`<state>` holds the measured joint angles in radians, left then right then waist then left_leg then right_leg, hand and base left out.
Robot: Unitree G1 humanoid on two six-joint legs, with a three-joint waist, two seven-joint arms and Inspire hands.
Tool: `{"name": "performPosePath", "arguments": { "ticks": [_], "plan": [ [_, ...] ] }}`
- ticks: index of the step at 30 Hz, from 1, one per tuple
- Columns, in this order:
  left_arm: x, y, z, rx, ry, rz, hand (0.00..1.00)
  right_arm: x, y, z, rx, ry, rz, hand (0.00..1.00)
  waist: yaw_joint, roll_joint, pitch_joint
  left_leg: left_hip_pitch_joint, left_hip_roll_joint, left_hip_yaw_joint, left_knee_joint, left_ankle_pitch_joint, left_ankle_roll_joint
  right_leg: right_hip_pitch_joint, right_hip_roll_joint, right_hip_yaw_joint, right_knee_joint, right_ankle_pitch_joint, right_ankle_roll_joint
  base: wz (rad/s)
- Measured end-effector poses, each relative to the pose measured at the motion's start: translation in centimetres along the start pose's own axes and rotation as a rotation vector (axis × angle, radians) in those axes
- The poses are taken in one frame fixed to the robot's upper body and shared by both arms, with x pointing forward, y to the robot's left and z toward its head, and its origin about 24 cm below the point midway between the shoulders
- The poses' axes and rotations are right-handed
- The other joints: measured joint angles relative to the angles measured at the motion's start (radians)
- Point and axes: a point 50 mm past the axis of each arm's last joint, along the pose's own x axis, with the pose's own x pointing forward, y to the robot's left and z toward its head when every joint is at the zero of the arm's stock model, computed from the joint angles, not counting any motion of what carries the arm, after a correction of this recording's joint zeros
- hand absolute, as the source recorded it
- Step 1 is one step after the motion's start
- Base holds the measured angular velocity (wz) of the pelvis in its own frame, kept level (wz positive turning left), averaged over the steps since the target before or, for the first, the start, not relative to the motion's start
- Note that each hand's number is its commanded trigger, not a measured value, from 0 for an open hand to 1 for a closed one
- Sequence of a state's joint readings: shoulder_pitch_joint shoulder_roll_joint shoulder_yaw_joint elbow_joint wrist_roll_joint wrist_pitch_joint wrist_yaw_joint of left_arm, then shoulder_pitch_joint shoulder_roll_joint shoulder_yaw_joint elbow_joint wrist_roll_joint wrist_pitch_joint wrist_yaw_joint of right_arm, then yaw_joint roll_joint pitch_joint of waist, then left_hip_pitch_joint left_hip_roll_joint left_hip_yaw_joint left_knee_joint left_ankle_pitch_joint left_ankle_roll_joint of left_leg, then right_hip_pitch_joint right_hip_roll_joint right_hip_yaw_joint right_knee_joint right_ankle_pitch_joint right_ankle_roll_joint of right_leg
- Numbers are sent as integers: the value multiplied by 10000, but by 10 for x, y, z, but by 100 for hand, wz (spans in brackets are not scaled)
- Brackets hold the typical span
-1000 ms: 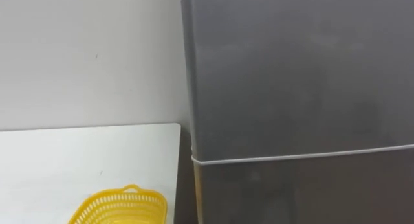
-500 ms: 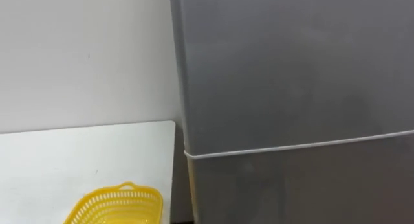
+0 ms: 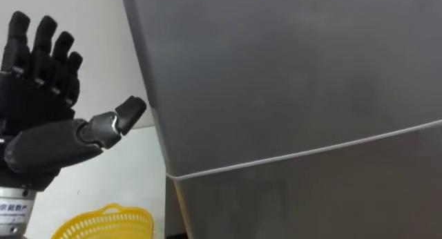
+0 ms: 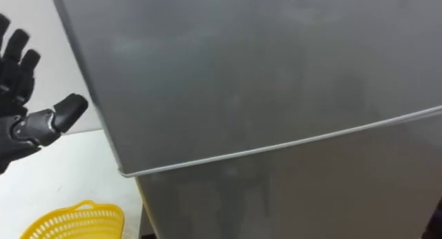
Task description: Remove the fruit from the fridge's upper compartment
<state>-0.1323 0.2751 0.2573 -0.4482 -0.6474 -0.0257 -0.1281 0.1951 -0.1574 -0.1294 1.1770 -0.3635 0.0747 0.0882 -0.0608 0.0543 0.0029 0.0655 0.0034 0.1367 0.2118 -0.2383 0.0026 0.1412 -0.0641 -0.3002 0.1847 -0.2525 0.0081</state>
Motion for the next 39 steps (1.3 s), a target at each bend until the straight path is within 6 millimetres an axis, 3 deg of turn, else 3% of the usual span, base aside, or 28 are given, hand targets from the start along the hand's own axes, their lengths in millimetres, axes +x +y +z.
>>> {"name": "performPosePath", "arguments": {
  "ticks": [11, 17, 22, 28, 36, 37, 38, 39],
  "plan": [
    [0, -7, -4, -140, 578, -1491, 0, 0, -1, -2, -1, 213, 454, 0, 43, 159, -16, -44, -4, 45, 1, 0, 2, 5, -48, -1, 4, 41, 71, 4],
    [-1, -13, -6, -312, 783, -2582, 0, -1, -4, -5, -39, 395, 481, 0, 71, 308, -99, -110, 18, 298, 96, 16, 29, -47, -78, 4, 11, 41, 71, -1],
    [-2, -25, -12, -800, 1011, -3706, 0, -1, -12, -5, -50, 519, 301, 0, 44, 414, -98, -23, 49, 492, 96, 41, 64, -43, -72, 161, 32, 41, 71, -9],
    [-3, -29, -14, -1516, 1104, -4086, 0, -1, -14, -3, -234, 500, 339, 0, 30, 278, -48, 9, 42, 559, 105, 74, 95, -14, -72, 286, 24, 47, 63, -2],
    [-3, -30, -12, -1752, 999, -4460, 0, -1, -15, 1, -318, 530, 415, 0, 146, 260, -82, -54, 47, 692, 121, 78, 102, -134, -67, 432, 34, 56, 77, -3],
    [-3, -30, -12, -1743, 992, -4469, 11, -1, -15, 1, -317, 509, 418, 0, 145, 263, -83, -55, 47, 698, 118, 78, 102, -138, -67, 445, 33, 56, 77, 0],
    [-3, -29, -11, -1845, 982, -4474, 62, -1, -16, 3, -325, 444, 453, 0, 139, 274, -90, -57, 47, 707, 115, 78, 102, -140, -70, 449, 32, 56, 78, 0],
    [-4, -29, -11, -1960, 988, -4505, 72, -1, -16, 4, -353, 423, 460, 0, 138, 283, -97, -58, 47, 711, 115, 78, 102, -138, -72, 452, 35, 58, 79, 0]
  ]
}}
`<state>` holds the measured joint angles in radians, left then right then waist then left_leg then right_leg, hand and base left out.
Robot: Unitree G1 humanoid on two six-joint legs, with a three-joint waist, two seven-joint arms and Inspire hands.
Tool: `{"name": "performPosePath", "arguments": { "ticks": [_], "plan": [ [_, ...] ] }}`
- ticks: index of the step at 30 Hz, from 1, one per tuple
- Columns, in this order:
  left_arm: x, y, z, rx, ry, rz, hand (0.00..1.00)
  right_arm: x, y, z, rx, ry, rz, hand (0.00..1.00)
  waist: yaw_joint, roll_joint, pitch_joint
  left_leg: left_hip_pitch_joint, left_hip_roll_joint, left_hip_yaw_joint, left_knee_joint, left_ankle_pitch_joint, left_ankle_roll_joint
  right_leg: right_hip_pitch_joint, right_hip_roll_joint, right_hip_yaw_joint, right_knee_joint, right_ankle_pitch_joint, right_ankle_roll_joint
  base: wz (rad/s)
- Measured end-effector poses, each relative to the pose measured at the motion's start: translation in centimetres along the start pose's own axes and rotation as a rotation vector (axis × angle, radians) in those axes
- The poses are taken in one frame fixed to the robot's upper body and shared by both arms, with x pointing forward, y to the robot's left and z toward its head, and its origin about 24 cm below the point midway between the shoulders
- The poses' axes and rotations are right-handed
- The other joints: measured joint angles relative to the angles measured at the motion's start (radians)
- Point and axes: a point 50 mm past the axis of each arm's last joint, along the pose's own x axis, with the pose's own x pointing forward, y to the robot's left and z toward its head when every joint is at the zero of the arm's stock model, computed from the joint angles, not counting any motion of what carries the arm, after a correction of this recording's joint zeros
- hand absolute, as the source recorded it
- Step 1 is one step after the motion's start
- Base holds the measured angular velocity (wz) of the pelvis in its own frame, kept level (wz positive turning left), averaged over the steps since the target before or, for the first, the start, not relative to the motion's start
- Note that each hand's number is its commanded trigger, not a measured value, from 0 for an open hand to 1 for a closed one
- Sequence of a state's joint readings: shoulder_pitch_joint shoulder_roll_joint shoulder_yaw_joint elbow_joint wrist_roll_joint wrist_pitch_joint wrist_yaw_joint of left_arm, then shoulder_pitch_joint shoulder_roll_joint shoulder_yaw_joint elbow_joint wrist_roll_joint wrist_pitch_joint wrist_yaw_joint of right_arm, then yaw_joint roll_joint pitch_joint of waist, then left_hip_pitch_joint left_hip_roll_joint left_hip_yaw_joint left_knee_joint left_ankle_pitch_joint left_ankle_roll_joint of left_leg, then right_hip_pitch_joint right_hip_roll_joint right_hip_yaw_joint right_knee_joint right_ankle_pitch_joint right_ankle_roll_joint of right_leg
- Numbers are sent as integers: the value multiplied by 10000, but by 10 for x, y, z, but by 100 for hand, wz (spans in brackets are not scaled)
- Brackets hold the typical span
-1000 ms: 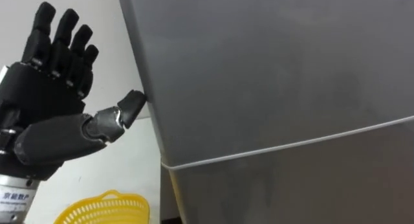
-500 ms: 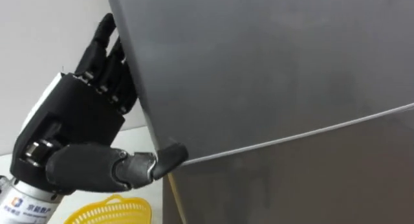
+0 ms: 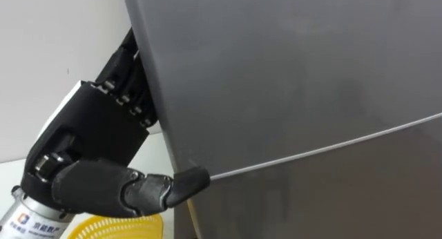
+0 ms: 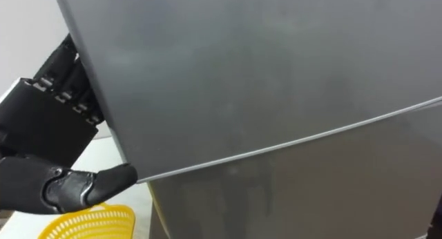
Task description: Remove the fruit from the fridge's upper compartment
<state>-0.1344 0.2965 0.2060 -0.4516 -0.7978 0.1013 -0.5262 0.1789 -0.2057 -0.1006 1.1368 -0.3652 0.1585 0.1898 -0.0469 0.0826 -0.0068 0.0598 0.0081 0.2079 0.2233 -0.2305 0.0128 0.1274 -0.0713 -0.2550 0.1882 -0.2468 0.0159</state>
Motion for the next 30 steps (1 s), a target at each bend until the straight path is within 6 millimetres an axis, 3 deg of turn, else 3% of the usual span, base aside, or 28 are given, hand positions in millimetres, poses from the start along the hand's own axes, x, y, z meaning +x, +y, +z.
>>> {"name": "performPosePath", "arguments": {
  "ticks": [1, 2, 10, 11, 13, 15, 16, 21, 25, 30],
  "plan": [
    [0, 0, 0, -3, 6, -20, 81, 0, 0, 0, -23, 27, 10, 0, 0, 3, -2, 3, 0, 2, -1, 0, 0, 2, -1, 10, 3, 1, 0, 0],
    [0, 0, 0, -24, -5, -38, 98, 0, -1, 0, -26, 57, 31, 0, -9, 2, -1, 7, 0, 3, -6, 0, 0, 7, -1, 17, 5, 2, 0, 0],
    [-3, 5, 7, -293, -355, 123, 100, -1, -4, 0, -115, 109, 161, 0, -4, 46, -14, -6, -14, 3, -13, 0, 0, 22, -10, 55, -3, 8, 5, 3],
    [-2, 3, 7, -474, -442, -161, 60, -1, -4, 0, -114, 127, 181, 0, 5, 40, -9, -6, -16, 6, -10, 0, 0, 19, -11, 80, -2, 9, 8, 0],
    [-1, 0, 8, -696, -533, -481, 60, -1, -5, 0, -122, 117, 233, 0, 11, 62, -6, -44, -16, 7, 16, -1, 2, 7, -11, 79, -1, 18, 7, 4],
    [-1, 0, 9, -712, -550, -590, 53, -2, -8, 1, -144, 74, 210, 0, 2, 124, 26, -101, -1, 8, 96, -2, 4, -3, -9, 79, -1, 52, 3, 0],
    [-1, -1, 9, -689, -551, -619, 37, -2, -9, 1, -151, 81, 200, 0, -1, 133, 34, -129, 1, 10, 122, -2, 4, -15, -10, 79, -1, 58, 2, 0],
    [5, -6, 8, -893, -576, -1070, 0, -3, -13, -2, -327, 297, 77, 0, -87, 305, -15, -99, 9, 72, 124, 26, 54, 30, -6, 85, 13, 63, 0, 1],
    [13, -18, 1, -1255, -452, -1812, 0, -3, -14, -1, -336, 248, 14, 0, -85, 291, -3, -54, 19, 100, 118, 45, 77, 29, 4, 142, -18, 61, -2, -2],
    [19, -32, -5, -1525, -152, -2829, 0, -3, -17, 10, -436, -167, -174, 0, -180, 184, 69, -111, 24, 132, 124, 56, 92, -59, 7, 201, 0, 60, -2, -2]
  ]
}}
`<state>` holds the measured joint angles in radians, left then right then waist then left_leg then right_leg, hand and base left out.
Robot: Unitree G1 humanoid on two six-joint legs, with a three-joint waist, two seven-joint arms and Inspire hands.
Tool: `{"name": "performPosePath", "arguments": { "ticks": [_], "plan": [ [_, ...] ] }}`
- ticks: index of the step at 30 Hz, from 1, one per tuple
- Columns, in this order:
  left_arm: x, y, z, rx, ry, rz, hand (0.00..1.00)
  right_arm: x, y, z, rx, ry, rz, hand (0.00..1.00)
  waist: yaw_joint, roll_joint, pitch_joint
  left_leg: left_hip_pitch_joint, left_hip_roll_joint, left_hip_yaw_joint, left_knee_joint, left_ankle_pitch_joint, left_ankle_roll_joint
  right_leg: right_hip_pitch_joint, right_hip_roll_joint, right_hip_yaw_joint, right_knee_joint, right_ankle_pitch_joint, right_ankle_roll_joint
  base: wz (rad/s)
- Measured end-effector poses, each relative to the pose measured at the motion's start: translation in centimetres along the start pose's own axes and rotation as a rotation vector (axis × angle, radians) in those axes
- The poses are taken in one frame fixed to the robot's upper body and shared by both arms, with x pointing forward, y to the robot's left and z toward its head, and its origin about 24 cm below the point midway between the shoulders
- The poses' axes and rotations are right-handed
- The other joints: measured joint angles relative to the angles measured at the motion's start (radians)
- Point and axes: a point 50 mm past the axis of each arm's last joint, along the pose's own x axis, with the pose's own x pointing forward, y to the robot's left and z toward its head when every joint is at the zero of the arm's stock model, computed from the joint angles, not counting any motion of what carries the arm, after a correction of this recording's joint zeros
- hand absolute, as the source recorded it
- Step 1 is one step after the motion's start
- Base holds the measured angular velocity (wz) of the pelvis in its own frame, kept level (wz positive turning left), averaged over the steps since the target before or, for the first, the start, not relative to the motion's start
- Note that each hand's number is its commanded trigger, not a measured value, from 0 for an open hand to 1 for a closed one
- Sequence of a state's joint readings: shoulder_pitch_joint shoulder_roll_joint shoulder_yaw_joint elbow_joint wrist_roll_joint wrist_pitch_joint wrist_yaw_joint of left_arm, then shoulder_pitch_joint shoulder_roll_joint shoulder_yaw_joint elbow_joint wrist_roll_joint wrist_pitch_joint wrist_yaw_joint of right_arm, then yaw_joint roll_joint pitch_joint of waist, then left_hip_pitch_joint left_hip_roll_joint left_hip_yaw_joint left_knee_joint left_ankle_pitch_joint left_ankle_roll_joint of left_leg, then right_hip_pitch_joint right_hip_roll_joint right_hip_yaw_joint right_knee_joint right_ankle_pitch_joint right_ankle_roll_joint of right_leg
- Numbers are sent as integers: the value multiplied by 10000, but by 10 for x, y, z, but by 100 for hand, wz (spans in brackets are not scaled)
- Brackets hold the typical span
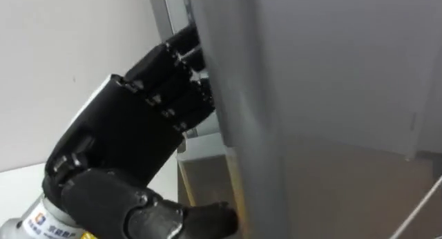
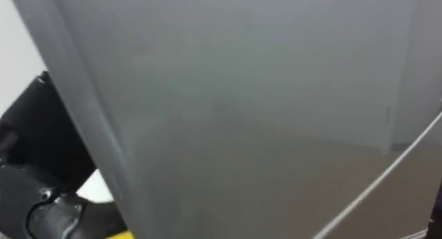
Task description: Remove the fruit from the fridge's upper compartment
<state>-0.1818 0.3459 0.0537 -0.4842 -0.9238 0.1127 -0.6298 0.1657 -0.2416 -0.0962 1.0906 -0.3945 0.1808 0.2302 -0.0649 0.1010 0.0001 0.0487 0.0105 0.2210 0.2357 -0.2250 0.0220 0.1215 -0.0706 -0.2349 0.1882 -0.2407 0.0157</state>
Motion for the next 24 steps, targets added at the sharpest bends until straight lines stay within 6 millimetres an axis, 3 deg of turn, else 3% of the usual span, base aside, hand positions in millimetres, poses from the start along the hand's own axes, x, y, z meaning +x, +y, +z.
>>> {"name": "performPosePath", "arguments": {
  "ticks": [6, 17, 24],
  "plan": [
    [3, -8, -8, -235, 663, -1038, 0, 1, 0, 13, -495, -320, -62, 0, -191, -95, 57, -27, 32, 198, -7, 0, -1, -89, 8, 136, 8, 22, -25, -10],
    [9, -15, -12, -406, 832, -2000, 0, 0, -2, 18, -891, -612, -145, 0, -379, -116, 42, -32, 41, 230, -65, -1, -3, -227, 8, 311, 23, 29, -30, -6],
    [17, -18, -11, -296, 702, -2297, 0, 0, -4, 16, -916, -684, -397, 0, -490, -129, 32, -24, 35, 248, -160, 0, -4, -217, 3, 151, 25, 43, -27, 4]
  ]
}}
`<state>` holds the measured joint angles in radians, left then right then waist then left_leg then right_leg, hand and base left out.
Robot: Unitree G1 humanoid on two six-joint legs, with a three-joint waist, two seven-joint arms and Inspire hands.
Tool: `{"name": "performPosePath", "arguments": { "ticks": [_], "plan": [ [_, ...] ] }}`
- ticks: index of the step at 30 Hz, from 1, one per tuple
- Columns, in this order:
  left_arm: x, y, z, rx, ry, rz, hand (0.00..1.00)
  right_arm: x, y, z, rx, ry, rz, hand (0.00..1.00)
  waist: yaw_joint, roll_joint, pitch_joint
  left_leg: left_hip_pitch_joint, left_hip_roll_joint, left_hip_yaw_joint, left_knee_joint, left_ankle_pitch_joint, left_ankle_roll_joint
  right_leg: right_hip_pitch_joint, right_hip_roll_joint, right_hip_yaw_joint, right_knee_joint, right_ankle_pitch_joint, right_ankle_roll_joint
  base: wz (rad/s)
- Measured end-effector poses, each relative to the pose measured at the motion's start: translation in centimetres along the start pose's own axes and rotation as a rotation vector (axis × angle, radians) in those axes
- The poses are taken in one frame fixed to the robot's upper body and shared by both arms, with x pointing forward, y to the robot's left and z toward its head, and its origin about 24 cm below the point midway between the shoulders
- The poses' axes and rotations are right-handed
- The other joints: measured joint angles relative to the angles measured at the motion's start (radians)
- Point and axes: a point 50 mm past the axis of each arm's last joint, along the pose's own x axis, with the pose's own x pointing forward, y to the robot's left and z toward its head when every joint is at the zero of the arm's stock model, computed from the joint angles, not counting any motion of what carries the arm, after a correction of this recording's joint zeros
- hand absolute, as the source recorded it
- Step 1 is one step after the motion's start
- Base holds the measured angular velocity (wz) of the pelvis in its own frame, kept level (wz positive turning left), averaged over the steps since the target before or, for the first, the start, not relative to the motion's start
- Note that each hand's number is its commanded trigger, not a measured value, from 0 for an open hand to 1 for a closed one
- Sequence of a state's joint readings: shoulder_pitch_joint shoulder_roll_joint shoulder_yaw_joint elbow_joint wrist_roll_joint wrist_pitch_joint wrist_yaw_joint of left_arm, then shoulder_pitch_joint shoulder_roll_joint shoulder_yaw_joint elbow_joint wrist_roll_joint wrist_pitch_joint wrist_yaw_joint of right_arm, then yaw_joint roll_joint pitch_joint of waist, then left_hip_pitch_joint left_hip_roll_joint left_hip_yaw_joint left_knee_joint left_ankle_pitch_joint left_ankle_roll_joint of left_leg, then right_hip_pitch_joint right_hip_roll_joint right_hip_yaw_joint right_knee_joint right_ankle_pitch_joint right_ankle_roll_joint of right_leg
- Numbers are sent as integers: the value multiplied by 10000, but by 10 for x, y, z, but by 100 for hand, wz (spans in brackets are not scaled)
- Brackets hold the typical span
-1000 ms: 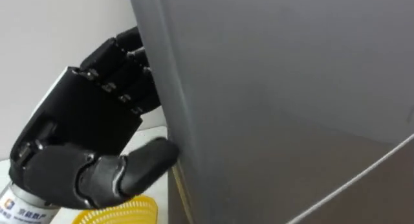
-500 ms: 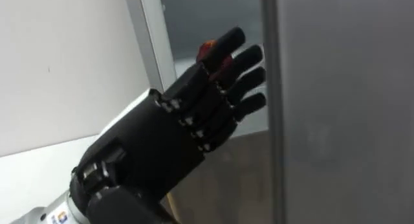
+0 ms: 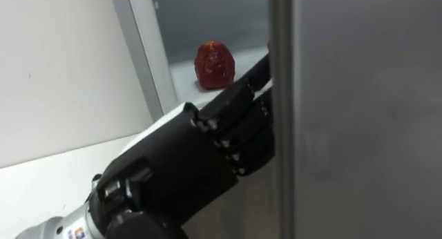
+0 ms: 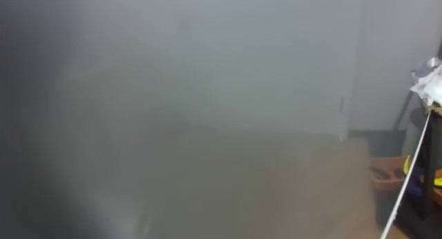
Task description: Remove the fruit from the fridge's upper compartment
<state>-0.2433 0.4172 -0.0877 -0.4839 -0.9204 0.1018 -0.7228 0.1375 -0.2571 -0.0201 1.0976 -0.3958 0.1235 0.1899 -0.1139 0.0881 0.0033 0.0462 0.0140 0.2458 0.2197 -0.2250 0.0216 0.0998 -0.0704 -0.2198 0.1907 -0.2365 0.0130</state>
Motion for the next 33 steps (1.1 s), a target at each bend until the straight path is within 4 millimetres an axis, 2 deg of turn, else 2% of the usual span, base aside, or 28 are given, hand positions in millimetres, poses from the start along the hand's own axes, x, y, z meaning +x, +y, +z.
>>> {"name": "performPosePath", "arguments": {
  "ticks": [7, 9, 19, 27, 33],
  "plan": [
    [14, -10, -10, -186, 108, -597, 0, 0, 0, 5, -3, -201, -146, 0, -217, -96, -51, -37, -5, 11, 40, 1, 1, 43, -3, -39, -27, 16, 19, 5],
    [24, -14, -13, 0, 122, -961, 0, 1, 2, 3, -227, -127, -47, 0, -220, -116, -99, -34, -3, 10, 73, 1, 1, 53, 4, -13, -24, 29, 24, 0],
    [52, -28, -19, -185, -211, -1830, 0, 2, 2, 3, -767, 32, 27, 0, -287, -97, -98, -35, 23, 12, 95, 0, 1, 71, 11, -36, -33, 87, 27, 0],
    [69, -39, -22, -401, -458, -2448, 0, 3, 4, 8, -1037, -46, 80, 0, -741, -79, -83, -9, 39, 59, 98, 1, 1, 115, 18, -52, -47, 92, 21, 0],
    [80, -50, -27, -342, -418, -2945, 0, 3, 4, 8, -889, -76, 30, 0, -783, -92, -74, -15, 48, 192, 94, 0, 1, 46, 16, 1, -61, 93, 20, -3]
  ]
}}
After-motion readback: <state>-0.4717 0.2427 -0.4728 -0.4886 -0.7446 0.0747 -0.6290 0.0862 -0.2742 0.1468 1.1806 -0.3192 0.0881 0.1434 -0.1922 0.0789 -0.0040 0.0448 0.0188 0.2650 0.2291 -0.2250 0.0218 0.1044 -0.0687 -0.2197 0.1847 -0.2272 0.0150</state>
